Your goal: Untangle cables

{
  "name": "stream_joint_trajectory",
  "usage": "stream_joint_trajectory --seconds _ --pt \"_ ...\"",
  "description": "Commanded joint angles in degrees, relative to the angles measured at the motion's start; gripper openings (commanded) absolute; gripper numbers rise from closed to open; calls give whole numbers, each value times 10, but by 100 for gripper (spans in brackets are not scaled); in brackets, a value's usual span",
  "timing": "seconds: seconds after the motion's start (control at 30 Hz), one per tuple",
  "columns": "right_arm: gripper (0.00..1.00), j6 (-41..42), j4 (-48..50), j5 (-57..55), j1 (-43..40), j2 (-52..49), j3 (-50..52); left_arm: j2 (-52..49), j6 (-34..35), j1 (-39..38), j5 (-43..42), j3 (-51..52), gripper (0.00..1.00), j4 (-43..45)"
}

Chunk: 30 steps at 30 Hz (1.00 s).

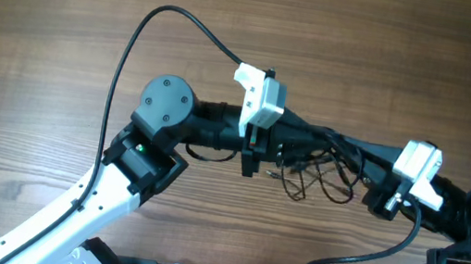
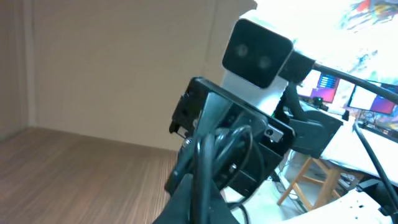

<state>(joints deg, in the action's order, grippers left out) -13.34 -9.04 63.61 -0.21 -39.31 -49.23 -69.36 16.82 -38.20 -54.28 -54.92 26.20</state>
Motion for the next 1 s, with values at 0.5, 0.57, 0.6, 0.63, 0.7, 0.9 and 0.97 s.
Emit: stream_joint_trajectory --seconds 0.5,0.57,0.6,0.63,0.7,0.9,0.97 --pt "48 165 67 -227 0 2 -7 3 22 25 4 -3 4 -103" --pt "69 165 66 -227 0 2 -7 4 22 25 22 -3 4 -102" --pt "72 165 64 -227 0 2 -7 4 19 25 34 -3 4 -102" --pt "74 163 60 -227 0 2 -7 4 16 25 38 -3 4 -102" --pt "75 163 52 -227 0 2 -7 4 14 25 64 -3 4 -102" --pt "76 163 27 -190 0 2 -7 4 -1 25 217 -3 4 -122" --pt "76 113 -14 -208 0 1 -7 4 0 20 216 -3 4 -107"
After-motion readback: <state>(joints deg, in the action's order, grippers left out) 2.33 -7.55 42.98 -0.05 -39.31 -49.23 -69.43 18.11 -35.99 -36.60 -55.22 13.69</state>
